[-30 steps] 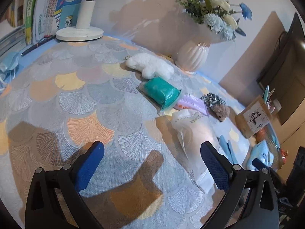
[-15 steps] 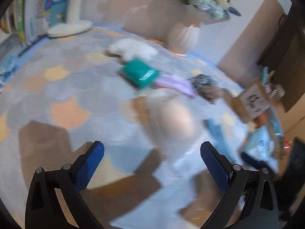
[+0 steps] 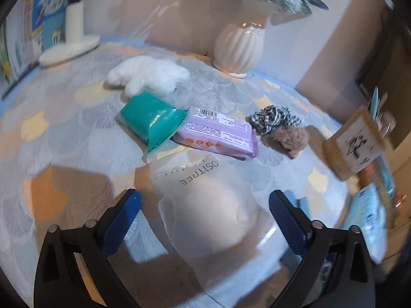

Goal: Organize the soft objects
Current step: 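Grasp the clear bag with the left tool while the right grasps the blue cloth, then carry the clear bag and blue cloth to the glass tray and release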

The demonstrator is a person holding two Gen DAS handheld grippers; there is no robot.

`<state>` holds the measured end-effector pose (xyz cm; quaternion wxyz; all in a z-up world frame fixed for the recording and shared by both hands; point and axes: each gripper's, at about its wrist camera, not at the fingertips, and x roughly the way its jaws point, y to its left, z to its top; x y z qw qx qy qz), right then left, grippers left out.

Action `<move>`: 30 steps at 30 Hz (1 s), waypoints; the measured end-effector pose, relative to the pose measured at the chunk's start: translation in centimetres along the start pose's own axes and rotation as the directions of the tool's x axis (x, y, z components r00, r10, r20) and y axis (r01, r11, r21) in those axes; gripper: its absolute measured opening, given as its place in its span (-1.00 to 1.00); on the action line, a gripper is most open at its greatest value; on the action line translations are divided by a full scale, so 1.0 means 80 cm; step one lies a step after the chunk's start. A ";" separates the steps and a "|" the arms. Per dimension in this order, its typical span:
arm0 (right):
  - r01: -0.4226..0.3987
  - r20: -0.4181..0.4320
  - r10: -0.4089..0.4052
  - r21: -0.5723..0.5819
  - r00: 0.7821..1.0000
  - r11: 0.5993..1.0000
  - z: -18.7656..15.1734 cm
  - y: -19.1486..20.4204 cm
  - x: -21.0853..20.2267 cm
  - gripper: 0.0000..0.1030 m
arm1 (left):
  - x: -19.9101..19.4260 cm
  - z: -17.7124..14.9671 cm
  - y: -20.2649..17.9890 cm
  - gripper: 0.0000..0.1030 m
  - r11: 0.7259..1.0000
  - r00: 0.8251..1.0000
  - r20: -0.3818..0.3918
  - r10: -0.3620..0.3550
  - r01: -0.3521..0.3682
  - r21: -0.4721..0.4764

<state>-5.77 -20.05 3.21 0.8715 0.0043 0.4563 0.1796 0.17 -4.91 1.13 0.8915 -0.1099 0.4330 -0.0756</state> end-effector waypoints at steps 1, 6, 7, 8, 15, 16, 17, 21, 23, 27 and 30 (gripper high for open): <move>0.015 -0.004 -0.015 -0.015 1.000 1.000 0.000 0.004 0.001 0.88 | -0.001 0.000 -0.004 0.65 1.000 1.000 0.004 0.002 -0.002 0.018; 0.085 -0.003 -0.085 -0.082 0.996 0.993 -0.005 0.022 0.004 0.52 | -0.006 -0.006 -0.019 -0.18 0.994 0.998 0.013 -0.054 0.053 0.096; 0.095 0.010 -0.094 -0.084 0.995 0.992 -0.007 0.023 0.001 0.29 | -0.007 -0.007 -0.020 -0.20 0.994 0.998 0.019 -0.051 0.049 0.102; 0.092 0.019 -0.091 -0.081 0.996 0.992 -0.008 0.021 -0.001 0.01 | -0.009 -0.008 -0.021 -0.21 0.993 0.998 0.030 -0.049 0.046 0.107; 0.066 0.060 -0.063 -0.039 0.996 0.997 -0.009 0.012 -0.012 -0.70 | -0.034 -0.014 -0.018 -0.24 0.983 0.981 0.120 -0.151 0.136 0.122; 0.058 0.068 -0.055 -0.040 0.996 0.998 -0.009 0.012 -0.014 -0.73 | -0.033 -0.013 -0.016 -0.24 0.983 0.980 0.119 -0.158 0.145 0.112; 0.057 0.079 -0.053 -0.042 0.995 0.998 -0.010 0.013 -0.017 -0.73 | -0.032 -0.011 -0.013 -0.24 0.983 0.979 0.117 -0.165 0.153 0.101; 0.081 0.136 -0.074 -0.049 0.988 0.996 -0.012 0.020 -0.028 -0.74 | -0.031 -0.009 -0.004 -0.24 0.978 0.972 0.110 -0.207 0.202 0.056; 0.083 0.153 -0.077 -0.037 0.985 0.996 -0.012 0.017 -0.032 -0.74 | -0.031 -0.009 -0.003 -0.24 0.977 0.971 0.111 -0.213 0.209 0.046; 0.015 0.215 -0.016 0.007 0.977 1.000 -0.012 0.004 -0.052 -0.74 | -0.029 -0.011 -0.008 -0.25 0.973 0.970 0.079 -0.229 0.224 0.060; -0.092 0.280 0.072 0.058 0.957 0.994 -0.018 -0.009 -0.079 -0.74 | -0.036 -0.015 -0.016 -0.25 0.966 0.965 0.064 -0.256 0.253 0.056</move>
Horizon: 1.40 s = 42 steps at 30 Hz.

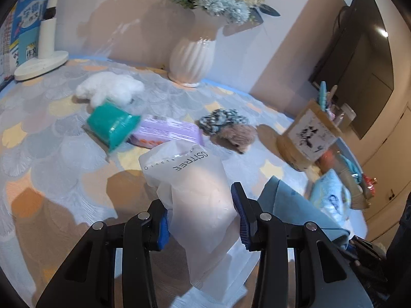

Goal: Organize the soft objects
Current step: 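Carry the clear bag and blue cloth to the glass tray and release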

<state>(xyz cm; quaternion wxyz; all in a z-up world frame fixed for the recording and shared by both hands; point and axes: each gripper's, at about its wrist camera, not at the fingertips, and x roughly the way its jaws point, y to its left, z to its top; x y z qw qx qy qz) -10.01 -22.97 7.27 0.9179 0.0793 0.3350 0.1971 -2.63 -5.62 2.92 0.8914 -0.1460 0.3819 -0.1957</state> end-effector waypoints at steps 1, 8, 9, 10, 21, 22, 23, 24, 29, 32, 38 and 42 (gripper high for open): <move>-0.017 0.015 0.017 0.022 1.000 1.000 0.000 -0.003 -0.008 -0.74 | -0.005 0.000 -0.003 -0.25 1.000 1.000 0.006 -0.017 0.017 0.000; 0.001 0.152 -0.010 0.061 0.988 0.998 0.020 -0.025 -0.086 -0.74 | -0.052 0.012 -0.107 -0.25 0.977 0.990 0.077 -0.120 0.104 0.184; 0.008 0.175 -0.019 0.065 0.984 0.998 0.024 -0.029 -0.097 -0.74 | -0.056 0.014 -0.126 -0.25 0.970 0.987 0.084 -0.136 0.115 0.216; 0.018 0.202 -0.032 0.071 0.979 0.997 0.028 -0.035 -0.112 -0.74 | -0.058 0.016 -0.141 -0.25 0.962 0.985 0.087 -0.152 0.127 0.240; 0.132 0.335 -0.194 0.201 0.922 0.971 0.038 -0.132 -0.224 -0.74 | -0.033 0.025 -0.264 -0.25 0.900 0.959 0.029 -0.281 0.253 0.355; 0.142 0.342 -0.211 0.216 0.916 0.966 0.041 -0.144 -0.232 -0.74 | -0.028 0.027 -0.278 -0.25 0.893 0.958 0.020 -0.286 0.259 0.369; 0.155 0.349 -0.232 0.235 0.908 0.960 0.044 -0.157 -0.240 -0.74 | -0.022 0.031 -0.290 -0.25 0.886 0.957 0.013 -0.291 0.264 0.380; 0.165 0.354 -0.247 0.248 0.902 0.955 0.047 -0.168 -0.246 -0.74 | -0.014 0.036 -0.307 -0.25 0.876 0.955 0.004 -0.298 0.272 0.398; 0.229 0.340 -0.345 0.337 0.875 0.913 0.066 -0.236 -0.269 -0.74 | 0.021 0.053 -0.359 -0.25 0.852 0.946 -0.024 -0.323 0.302 0.428; 0.247 0.324 -0.370 0.362 0.870 0.899 0.079 -0.269 -0.269 -0.74 | 0.045 0.064 -0.385 -0.25 0.843 0.939 -0.043 -0.342 0.327 0.427; 0.299 0.270 -0.410 0.369 0.871 0.880 0.101 -0.310 -0.250 -0.74 | 0.096 0.081 -0.421 -0.25 0.837 0.937 -0.077 -0.340 0.339 0.429; 0.342 0.216 -0.440 0.376 0.872 0.861 0.106 -0.327 -0.231 -0.41 | 0.116 0.082 -0.427 0.14 0.833 0.931 -0.110 -0.349 0.361 0.419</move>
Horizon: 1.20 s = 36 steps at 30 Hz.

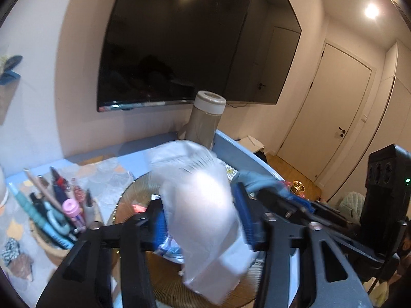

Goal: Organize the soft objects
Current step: 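Carry the clear bag and blue cloth to the glass tray and release, then return both tools to the table toward the teal clay and purple wipes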

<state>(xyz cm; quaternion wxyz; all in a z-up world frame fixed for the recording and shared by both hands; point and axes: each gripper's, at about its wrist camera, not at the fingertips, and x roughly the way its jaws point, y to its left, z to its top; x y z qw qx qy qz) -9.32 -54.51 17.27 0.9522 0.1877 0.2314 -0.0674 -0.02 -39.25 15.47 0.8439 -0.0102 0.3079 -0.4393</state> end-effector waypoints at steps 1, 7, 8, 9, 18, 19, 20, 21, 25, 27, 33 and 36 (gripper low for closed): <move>0.004 -0.020 -0.004 0.012 1.000 1.000 -0.001 -0.005 0.007 0.02 | 0.002 -0.001 0.003 0.34 1.000 1.000 -0.003 -0.001 0.001 -0.013; -0.001 -0.078 0.009 0.111 0.997 0.994 -0.019 -0.044 0.009 0.24 | -0.008 -0.014 0.020 0.82 0.999 1.000 -0.019 0.019 -0.020 -0.049; 0.002 -0.076 0.007 0.119 0.997 0.993 -0.021 -0.046 0.005 0.24 | -0.011 -0.015 0.021 0.82 0.998 1.000 -0.018 0.019 -0.020 -0.054; 0.003 -0.074 0.007 0.125 0.997 0.992 -0.024 -0.047 0.000 0.24 | -0.020 -0.019 0.022 0.82 0.998 1.000 -0.011 0.022 -0.022 -0.052; -0.077 -0.106 0.093 0.142 0.990 0.987 -0.040 -0.012 -0.030 0.26 | -0.109 -0.046 0.037 0.82 0.993 0.993 0.039 0.115 -0.115 -0.011; -0.080 -0.111 0.095 0.130 0.989 0.988 -0.044 -0.001 -0.032 0.27 | -0.119 -0.047 0.043 0.82 0.993 0.992 0.046 0.121 -0.120 -0.019; -0.085 -0.116 0.099 0.119 0.988 0.989 -0.048 0.009 -0.034 0.27 | -0.132 -0.048 0.048 0.82 0.992 0.991 0.053 0.124 -0.122 -0.029; -0.092 -0.120 0.105 0.112 0.987 0.989 -0.052 0.018 -0.036 0.27 | -0.145 -0.049 0.054 0.82 0.991 0.990 0.065 0.127 -0.125 -0.040; -0.125 -0.146 0.138 0.095 0.980 0.988 -0.069 0.058 -0.041 0.28 | -0.195 -0.061 0.076 0.85 0.986 0.981 0.105 0.162 -0.156 -0.065; -0.148 -0.161 0.159 0.083 0.974 0.986 -0.076 0.078 -0.040 0.29 | -0.225 -0.073 0.091 1.00 0.977 0.968 0.134 0.210 -0.201 -0.076; -0.254 -0.269 0.232 -0.050 0.935 0.966 -0.125 0.194 -0.024 0.38 | -0.307 -0.126 0.165 0.99 0.894 0.893 0.141 0.428 -0.396 -0.208; -0.312 -0.329 0.249 -0.154 0.911 0.938 -0.163 0.263 -0.012 0.58 | -0.334 -0.164 0.197 0.99 0.760 0.759 0.116 0.641 -0.604 -0.240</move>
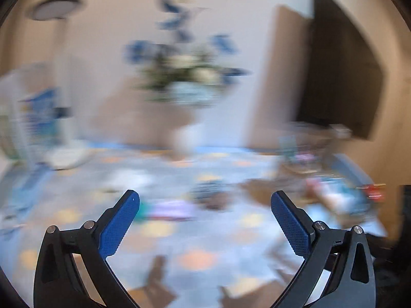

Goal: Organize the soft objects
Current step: 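Return both tools to the table toward the teal clay and purple wipes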

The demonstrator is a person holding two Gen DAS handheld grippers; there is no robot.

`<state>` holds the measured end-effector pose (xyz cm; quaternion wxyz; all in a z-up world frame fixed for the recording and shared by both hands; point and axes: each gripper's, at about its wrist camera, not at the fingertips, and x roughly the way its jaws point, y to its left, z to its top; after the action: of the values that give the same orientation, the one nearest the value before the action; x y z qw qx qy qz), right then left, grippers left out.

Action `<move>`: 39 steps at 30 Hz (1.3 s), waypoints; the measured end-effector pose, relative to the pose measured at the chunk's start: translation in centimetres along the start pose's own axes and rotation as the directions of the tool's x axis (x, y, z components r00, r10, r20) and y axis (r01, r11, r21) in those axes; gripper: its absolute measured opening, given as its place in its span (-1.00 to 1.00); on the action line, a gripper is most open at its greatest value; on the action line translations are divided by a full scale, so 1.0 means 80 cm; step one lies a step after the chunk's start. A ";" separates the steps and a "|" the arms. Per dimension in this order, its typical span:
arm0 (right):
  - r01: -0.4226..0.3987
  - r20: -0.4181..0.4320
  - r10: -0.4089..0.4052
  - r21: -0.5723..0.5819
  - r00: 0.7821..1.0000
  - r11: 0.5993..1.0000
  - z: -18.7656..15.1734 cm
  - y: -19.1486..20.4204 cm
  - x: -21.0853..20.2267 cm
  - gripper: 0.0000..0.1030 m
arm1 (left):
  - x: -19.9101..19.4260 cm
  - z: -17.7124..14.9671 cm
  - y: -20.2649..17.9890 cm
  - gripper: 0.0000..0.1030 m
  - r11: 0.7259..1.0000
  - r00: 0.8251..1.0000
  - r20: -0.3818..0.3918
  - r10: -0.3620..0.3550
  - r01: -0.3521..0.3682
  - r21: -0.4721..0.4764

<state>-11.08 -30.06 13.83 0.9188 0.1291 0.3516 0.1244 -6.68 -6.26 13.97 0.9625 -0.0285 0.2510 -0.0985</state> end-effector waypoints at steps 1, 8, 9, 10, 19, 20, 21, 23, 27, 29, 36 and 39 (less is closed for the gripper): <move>0.000 -0.011 0.000 -0.033 1.000 0.999 -0.005 0.016 0.010 0.58 | 0.003 -0.009 0.014 0.99 0.999 0.999 -0.005 0.041 -0.041 0.003; -0.006 -0.112 -0.015 -0.185 0.994 0.983 -0.036 0.102 0.099 0.58 | 0.048 -0.068 0.102 0.99 0.979 0.973 -0.111 0.201 -0.202 0.000; -0.011 -0.121 -0.012 -0.183 0.993 0.983 -0.038 0.104 0.108 0.58 | 0.055 -0.076 0.111 0.99 0.978 0.971 -0.120 0.206 -0.207 -0.001; -0.010 -0.128 -0.013 -0.177 0.992 0.984 -0.040 0.104 0.116 0.58 | 0.057 -0.082 0.117 0.99 0.979 0.971 -0.127 0.202 -0.204 -0.007; 0.037 -0.188 -0.049 -0.067 0.981 0.997 -0.064 0.061 0.166 0.68 | 0.068 -0.101 0.152 0.99 0.980 0.975 -0.195 0.108 -0.137 -0.144; 0.029 -0.193 -0.039 -0.056 0.980 0.998 -0.062 0.058 0.168 0.71 | 0.070 -0.103 0.152 0.99 0.980 0.973 -0.203 0.108 -0.139 -0.143; 0.024 -0.192 -0.034 -0.055 0.981 0.998 -0.062 0.058 0.168 0.76 | 0.073 -0.104 0.151 0.99 0.980 0.971 -0.211 0.112 -0.143 -0.137; 0.014 -0.202 -0.027 -0.067 0.979 0.998 -0.063 0.060 0.170 1.00 | 0.076 -0.105 0.147 0.99 0.982 0.967 -0.221 0.123 -0.151 -0.116; 0.080 -0.228 -0.118 -0.169 0.966 0.982 -0.070 0.081 0.181 1.00 | 0.082 -0.104 0.133 0.99 0.985 0.961 -0.231 0.152 -0.167 -0.047; 0.115 -0.236 -0.168 -0.222 0.957 0.968 -0.074 0.090 0.187 1.00 | 0.086 -0.104 0.127 0.99 0.985 0.957 -0.241 0.160 -0.169 -0.017; 0.121 -0.237 -0.176 -0.231 0.955 0.965 -0.078 0.094 0.189 1.00 | 0.094 -0.105 0.123 0.99 0.985 0.947 -0.272 0.170 -0.172 0.019; 0.124 -0.237 -0.180 -0.234 0.955 0.964 -0.079 0.095 0.189 1.00 | 0.094 -0.105 0.124 0.99 0.985 0.945 -0.278 0.170 -0.172 0.017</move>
<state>-5.48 -17.16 2.49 0.8812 -0.0163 0.4604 0.1062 -2.62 1.86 1.97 0.9225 0.0037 0.3857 -0.0166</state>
